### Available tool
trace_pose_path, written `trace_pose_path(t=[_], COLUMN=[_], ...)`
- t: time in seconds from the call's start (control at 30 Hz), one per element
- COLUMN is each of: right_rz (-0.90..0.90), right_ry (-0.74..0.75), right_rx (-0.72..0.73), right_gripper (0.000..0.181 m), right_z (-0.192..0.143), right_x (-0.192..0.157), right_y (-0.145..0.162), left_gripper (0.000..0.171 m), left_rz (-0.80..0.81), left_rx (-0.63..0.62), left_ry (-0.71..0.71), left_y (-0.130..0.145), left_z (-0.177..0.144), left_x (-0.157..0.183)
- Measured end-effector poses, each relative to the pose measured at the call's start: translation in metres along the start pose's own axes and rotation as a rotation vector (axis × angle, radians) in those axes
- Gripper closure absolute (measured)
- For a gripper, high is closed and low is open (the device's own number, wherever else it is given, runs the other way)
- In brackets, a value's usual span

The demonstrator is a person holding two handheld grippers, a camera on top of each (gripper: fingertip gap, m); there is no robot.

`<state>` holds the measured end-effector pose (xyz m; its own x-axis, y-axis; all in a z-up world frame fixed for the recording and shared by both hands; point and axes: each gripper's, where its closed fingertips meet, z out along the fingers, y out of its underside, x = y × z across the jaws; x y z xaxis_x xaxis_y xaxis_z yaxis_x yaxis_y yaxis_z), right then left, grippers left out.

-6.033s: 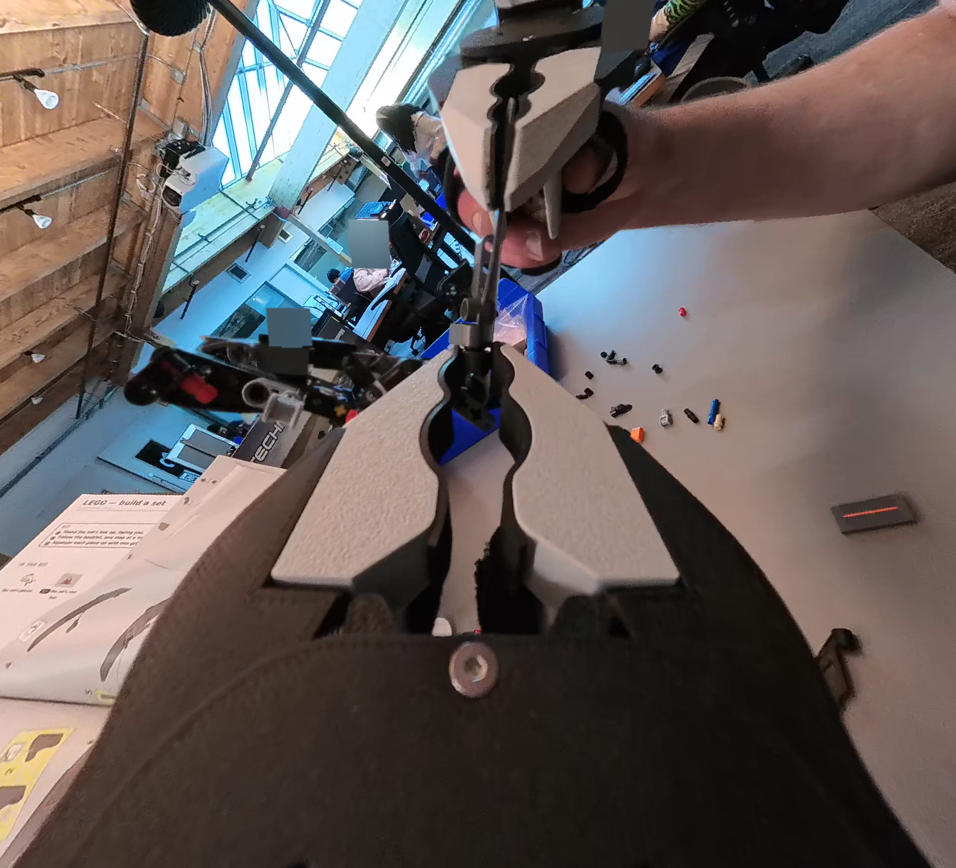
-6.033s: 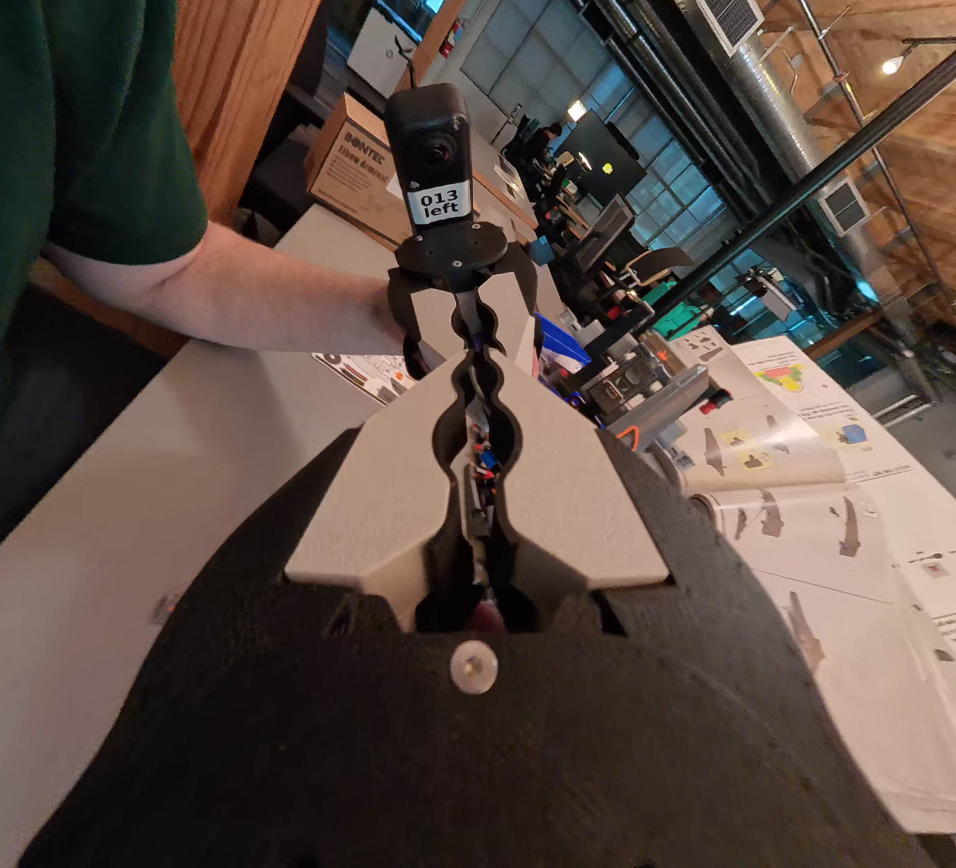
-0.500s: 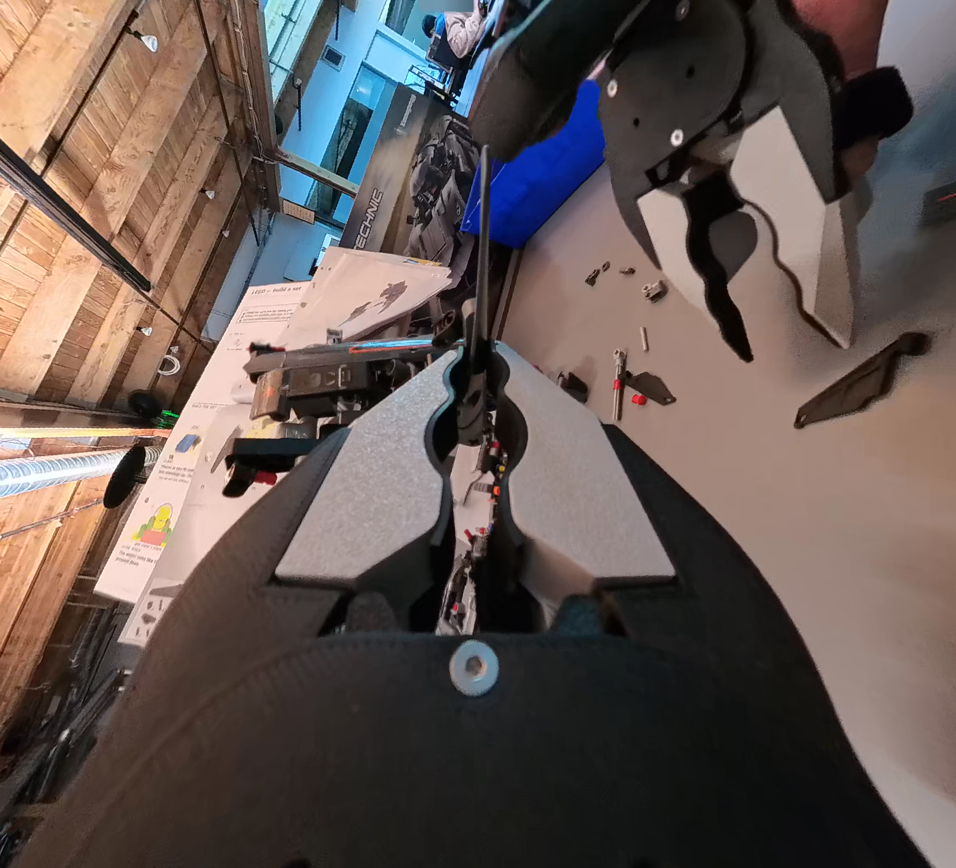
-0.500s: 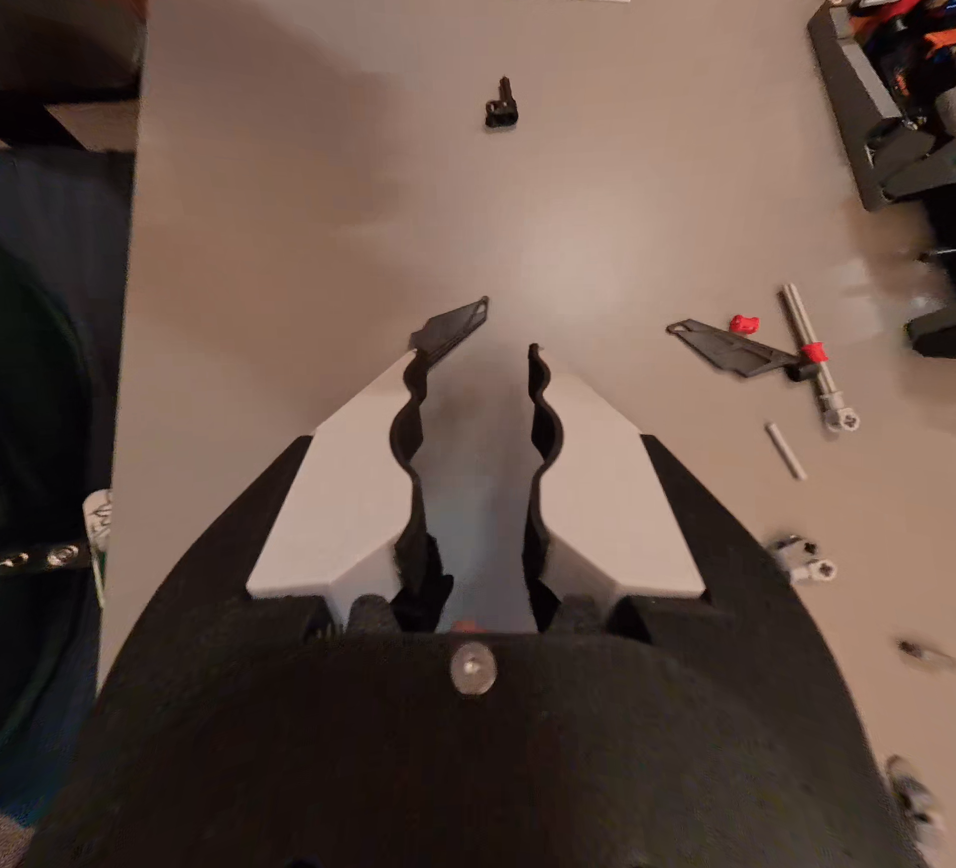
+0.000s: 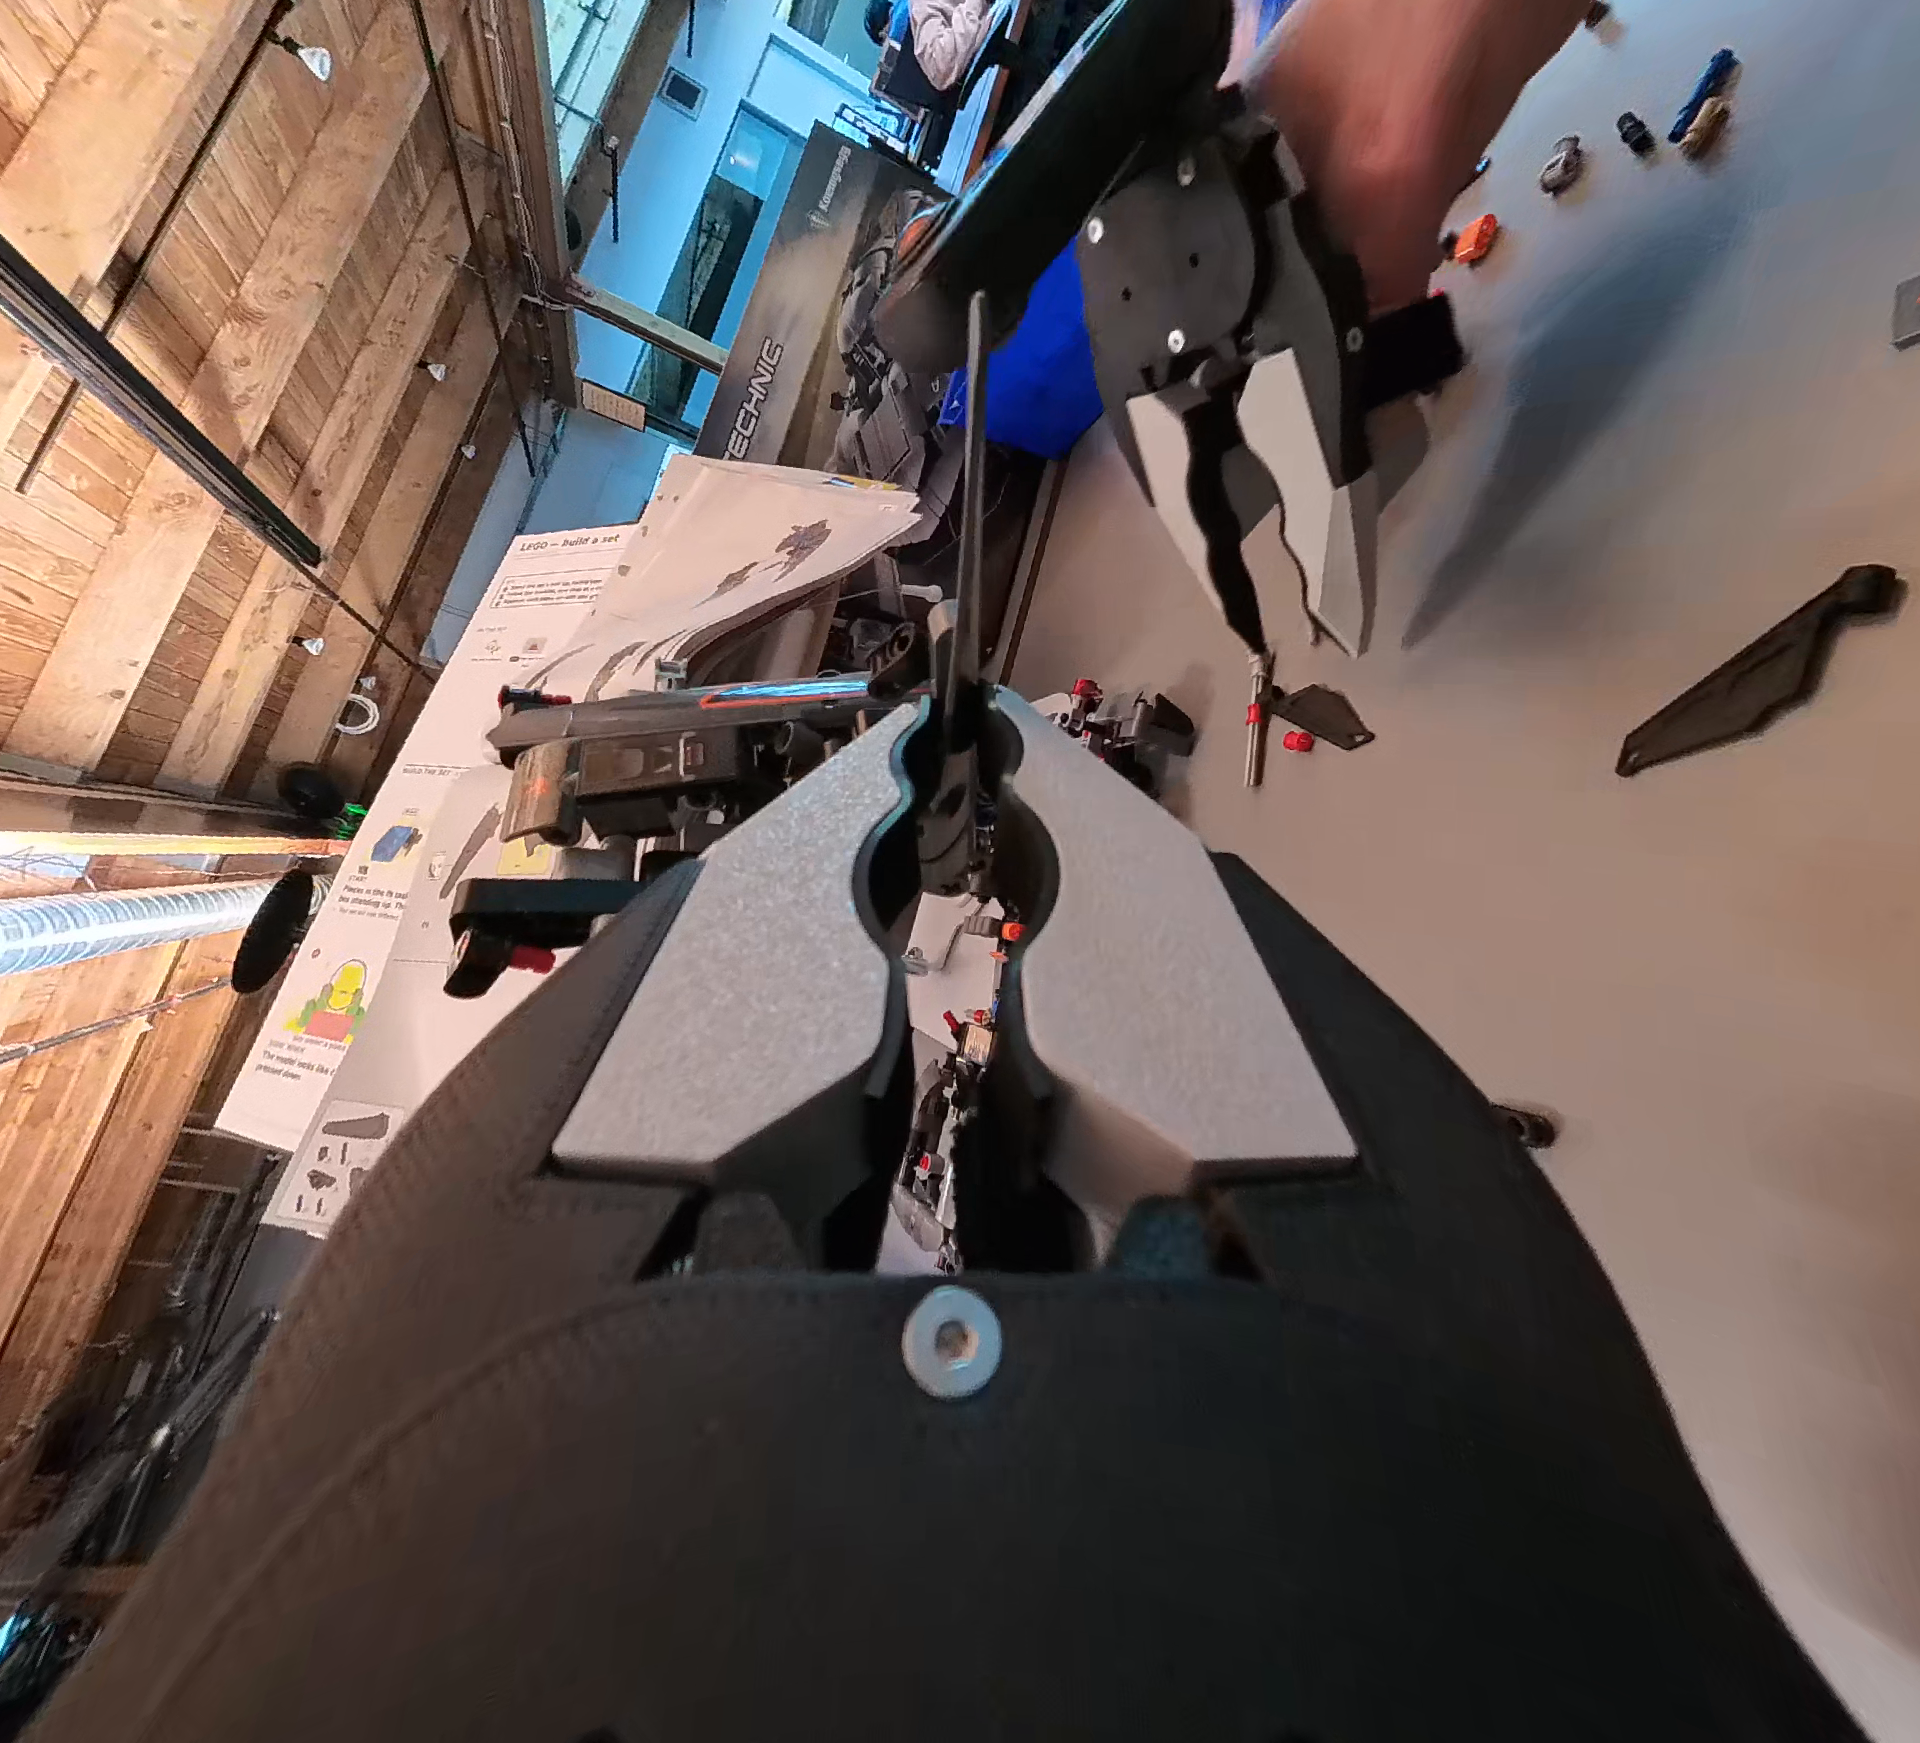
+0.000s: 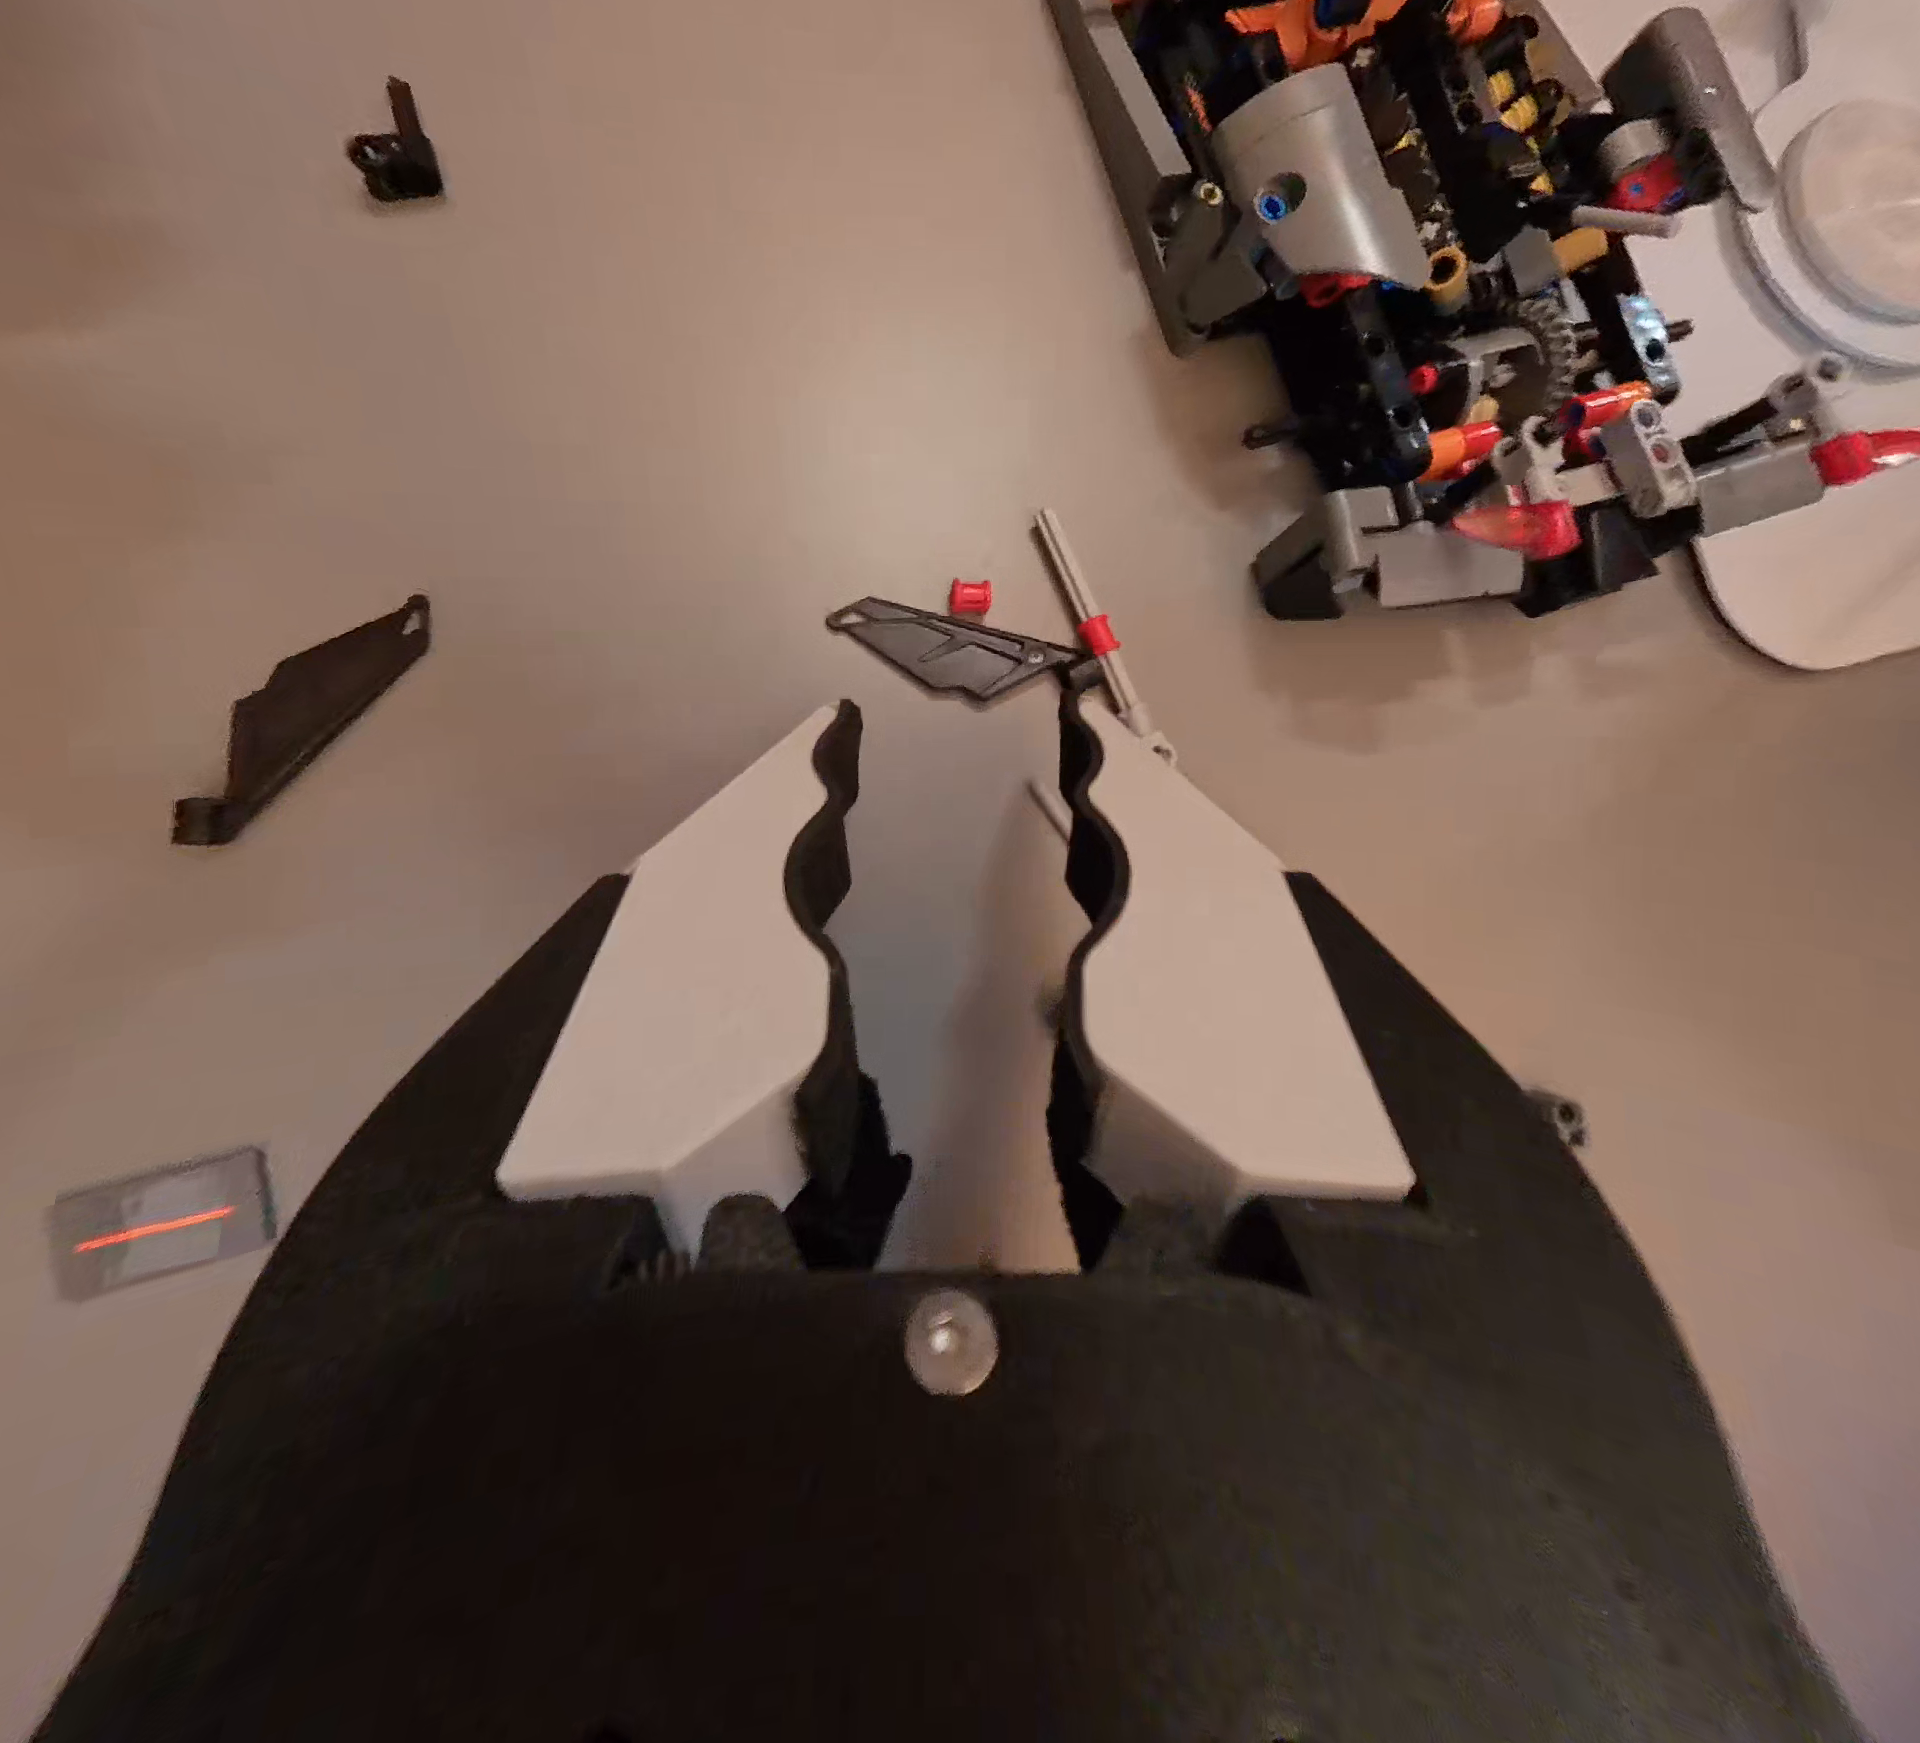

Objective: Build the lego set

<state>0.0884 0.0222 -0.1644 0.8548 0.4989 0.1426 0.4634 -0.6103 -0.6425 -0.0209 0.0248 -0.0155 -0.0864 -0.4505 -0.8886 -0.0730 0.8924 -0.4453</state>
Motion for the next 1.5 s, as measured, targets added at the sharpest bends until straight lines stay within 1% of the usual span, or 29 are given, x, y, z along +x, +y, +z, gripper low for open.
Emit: trace_pose_path(t=[0.07, 0.13, 0.2, 0.3, 0.33, 0.43, 0.5, 0.6, 0.7, 0.8, 0.87, 0.93, 1.0, 1.13, 1.3, 1.33, 1.5], right_rz=[0.000, 0.012, 0.028, 0.047, 0.046, 0.090, 0.101, 0.092, 0.103, 0.130, 0.117, 0.113, 0.105, 0.154, 0.082, 0.071, 0.112], right_ry=[-0.113, -0.231, -0.311, -0.326, -0.318, -0.283, -0.274, -0.241, -0.218, -0.206, -0.171, -0.179, -0.157, -0.202, -0.216, -0.195, -0.193], right_rx=[0.021, 0.026, 0.022, -0.053, -0.071, -0.116, -0.116, -0.109, -0.091, -0.060, -0.051, -0.043, -0.002, 0.018, -0.058, -0.055, -0.018], right_gripper=[0.148, 0.148, 0.152, 0.154, 0.158, 0.156, 0.160, 0.162, 0.175, 0.176, 0.176, 0.177, 0.177, 0.177, 0.177, 0.177, 0.177], right_z=[-0.001, -0.008, -0.015, -0.016, -0.016, -0.013, -0.012, -0.010, -0.012, -0.012, -0.013, -0.014, -0.017, -0.028, -0.038, -0.039, -0.047], right_x=[-0.016, -0.045, -0.075, -0.104, -0.111, -0.124, -0.131, -0.133, -0.135, -0.141, -0.141, -0.144, -0.141, -0.137, -0.130, -0.126, -0.117], right_y=[-0.006, -0.011, -0.014, -0.005, -0.002, 0.007, 0.009, 0.008, 0.009, 0.009, 0.010, 0.010, 0.006, 0.008, 0.021, 0.021, 0.020], left_gripper=[0.167, 0.168, 0.167, 0.167, 0.168, 0.167, 0.167, 0.167, 0.167, 0.167, 0.167, 0.167, 0.168, 0.168, 0.168, 0.168, 0.168], left_rz=[0.000, -0.002, 0.001, -0.002, -0.003, -0.010, -0.017, -0.024, -0.024, -0.020, -0.022, -0.026, -0.028, -0.028, -0.020, -0.011, -0.024], left_rx=[0.000, 0.000, 0.000, 0.001, -0.001, 0.000, 0.005, 0.014, 0.024, 0.032, 0.035, 0.038, 0.042, 0.046, 0.045, 0.040, 0.047], left_ry=[-0.001, 0.001, 0.002, 0.008, 0.009, 0.011, 0.010, 0.008, 0.010, 0.010, 0.007, 0.004, 0.003, 0.010, 0.031, 0.036, 0.107], left_y=[0.001, 0.002, 0.002, 0.003, 0.004, 0.007, 0.006, 0.005, 0.002, -0.001, -0.001, -0.001, -0.002, -0.003, -0.002, -0.002, -0.001], left_z=[-0.001, -0.002, -0.005, -0.007, -0.008, -0.009, -0.010, -0.011, -0.013, -0.015, -0.016, -0.017, -0.019, -0.020, -0.020, -0.019, -0.008], left_x=[0.000, 0.000, 0.001, 0.004, 0.005, 0.008, 0.009, 0.010, 0.012, 0.013, 0.012, 0.012, 0.012, 0.015, 0.027, 0.030, 0.060])
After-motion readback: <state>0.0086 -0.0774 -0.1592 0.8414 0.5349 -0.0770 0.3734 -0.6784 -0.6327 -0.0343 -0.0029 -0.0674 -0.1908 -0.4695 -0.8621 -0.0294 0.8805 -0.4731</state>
